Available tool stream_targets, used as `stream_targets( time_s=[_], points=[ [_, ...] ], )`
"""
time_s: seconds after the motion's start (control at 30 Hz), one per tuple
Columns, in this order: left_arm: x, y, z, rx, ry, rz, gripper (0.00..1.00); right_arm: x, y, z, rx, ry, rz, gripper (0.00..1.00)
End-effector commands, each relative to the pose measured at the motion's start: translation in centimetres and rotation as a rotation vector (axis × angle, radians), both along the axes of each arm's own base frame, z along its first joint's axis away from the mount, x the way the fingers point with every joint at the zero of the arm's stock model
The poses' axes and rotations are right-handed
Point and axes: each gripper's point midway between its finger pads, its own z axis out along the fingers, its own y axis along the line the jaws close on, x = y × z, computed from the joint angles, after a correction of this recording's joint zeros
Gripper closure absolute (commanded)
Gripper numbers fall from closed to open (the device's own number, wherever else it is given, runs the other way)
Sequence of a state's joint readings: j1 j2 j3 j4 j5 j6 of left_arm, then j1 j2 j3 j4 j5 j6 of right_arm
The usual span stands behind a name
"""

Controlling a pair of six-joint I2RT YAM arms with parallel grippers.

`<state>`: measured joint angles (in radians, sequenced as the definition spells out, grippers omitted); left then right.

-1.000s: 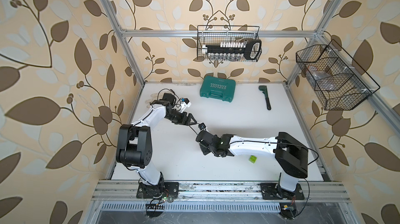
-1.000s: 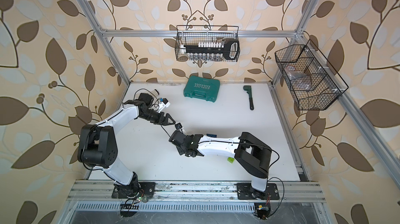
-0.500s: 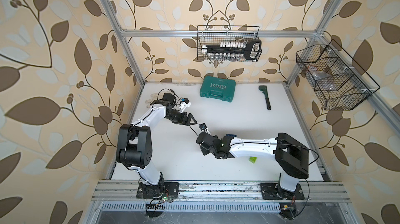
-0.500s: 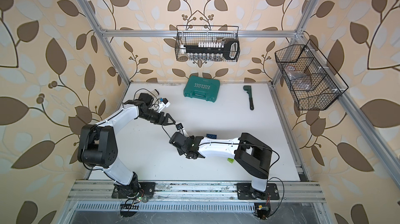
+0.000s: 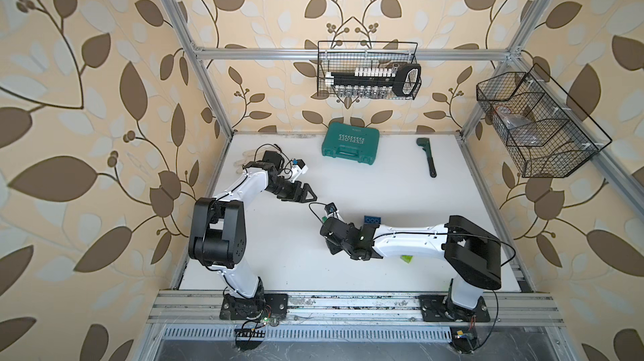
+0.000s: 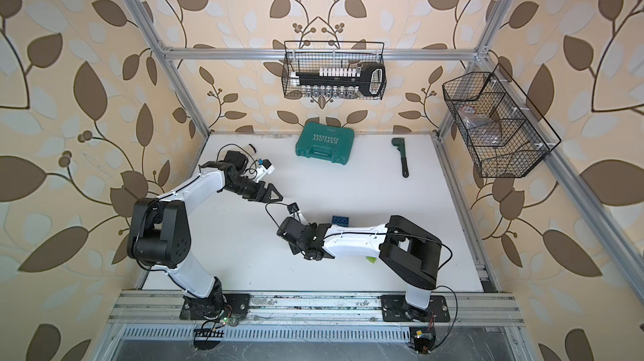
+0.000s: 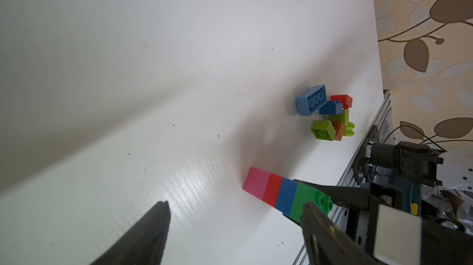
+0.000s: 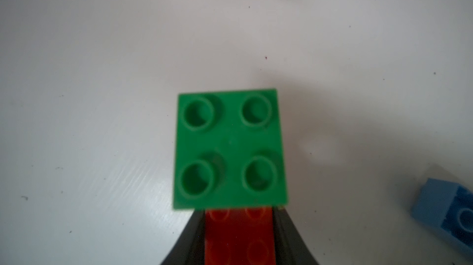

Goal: Assemble the letter h with lego
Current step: Assemble the lego brick with the lego brick.

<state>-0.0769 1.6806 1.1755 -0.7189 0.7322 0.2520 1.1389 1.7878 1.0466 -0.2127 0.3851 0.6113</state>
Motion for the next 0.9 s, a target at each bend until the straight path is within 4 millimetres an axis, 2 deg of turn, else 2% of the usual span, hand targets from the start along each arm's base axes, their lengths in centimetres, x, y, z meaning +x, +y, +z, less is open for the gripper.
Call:
stream_targets(
  time_s=[0.0, 0.13, 0.33, 0.5, 0.67, 0.87],
  points=[
    [0.4, 0.3, 0.2, -0.01, -0.008, 0.009, 0.17, -0.6, -0.1, -0.8, -0.017, 0.017, 0.014, 0.63],
    [0.4, 0.2, 0.2, -0.012, -0.006, 0.009, 0.17, -0.6, 0.0, 0.1, -0.003, 0.006, 0.018, 0.58],
    [0.4, -0.2, 0.6, -0.029, -0.008, -0.006, 0.17, -0.7, 0.2, 2.8, 0.028, -0.01, 0.04, 0.52],
    [-0.2, -1.7, 0.7, -0.021, -0.005, -0.052, 0.16, -1.8, -0.2, 4.4, 0.044, 0.012, 0.099, 0.48],
    [-1.4, -4.0, 0.5, 0.004, -0.003, -0.139, 0.14, -2.0, -1.2, 4.5, 0.041, 0.074, 0.163, 0.47],
    [-2.0, -5.8, -0.2, 0.019, 0.025, -0.18, 0.13, -1.2, -1.1, 4.1, 0.036, 0.114, 0.171, 0.5]
  ],
)
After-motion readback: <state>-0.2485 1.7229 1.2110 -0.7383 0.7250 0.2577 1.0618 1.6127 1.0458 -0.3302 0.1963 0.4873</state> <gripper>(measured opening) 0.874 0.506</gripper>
